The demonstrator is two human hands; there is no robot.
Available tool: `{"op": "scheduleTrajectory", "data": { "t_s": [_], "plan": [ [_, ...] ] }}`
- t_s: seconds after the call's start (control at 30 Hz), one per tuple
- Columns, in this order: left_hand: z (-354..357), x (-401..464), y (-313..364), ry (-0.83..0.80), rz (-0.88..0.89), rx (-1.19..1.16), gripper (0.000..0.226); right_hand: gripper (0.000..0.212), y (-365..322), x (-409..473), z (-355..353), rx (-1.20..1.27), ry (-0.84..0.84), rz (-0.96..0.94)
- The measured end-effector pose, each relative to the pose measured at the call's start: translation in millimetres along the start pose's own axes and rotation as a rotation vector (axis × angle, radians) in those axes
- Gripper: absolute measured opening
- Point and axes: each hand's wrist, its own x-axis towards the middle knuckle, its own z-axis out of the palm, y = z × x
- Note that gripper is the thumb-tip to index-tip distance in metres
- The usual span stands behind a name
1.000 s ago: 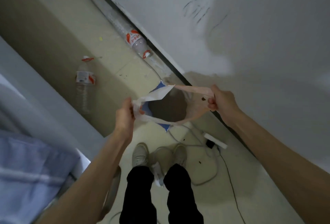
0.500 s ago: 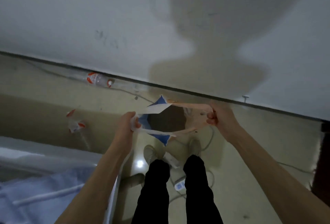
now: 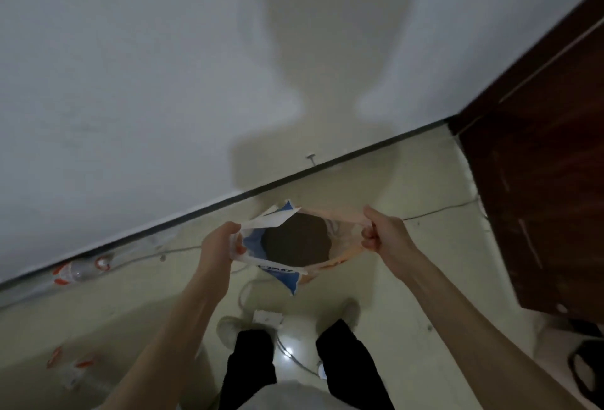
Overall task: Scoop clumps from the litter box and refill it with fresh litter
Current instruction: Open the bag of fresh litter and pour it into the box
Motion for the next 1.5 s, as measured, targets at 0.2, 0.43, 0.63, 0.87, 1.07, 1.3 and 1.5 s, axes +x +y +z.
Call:
{"op": "scheduleTrajectory", "data": {
  "t_s": [0.2, 0.43, 0.63, 0.87, 1.07, 1.3, 1.5],
  "plan": [
    [149, -39, 36, -0.115, -0.129, 0.006, 0.011, 0.024, 1, -24, -150, 0.123, 0.128, 0.003],
    [302, -83, 61, -0.417, -0.156, 0.131, 0.022, 0.035, 37, -66, -305, 0.250, 0.435, -0.042],
    [423, -135, 65, -0.722, 0.018, 0.357, 0.031, 0.031, 80, -106, -399, 0.603, 0.672, 0.003],
    [549, -222, 47, -0.995, 0.091, 0.637, 0.046, 0.031, 140, -162, -475, 1.031, 0.960, 0.026],
    [623, -321, 2, -1.249, 0.108, 0.890, 0.042, 0.034, 221, -228, -508, 1.282, 1.119, 0.031],
    [665, -441, -116, -1.342, 0.127, 1.030, 0.037, 0.031, 352, -306, -551, 1.465, 1.202, 0.050],
    [676, -550, -240, -1.309, 0.069, 1.053, 0.027, 0.033, 477, -380, -606, 1.471, 1.223, 0.108]
  ]
}}
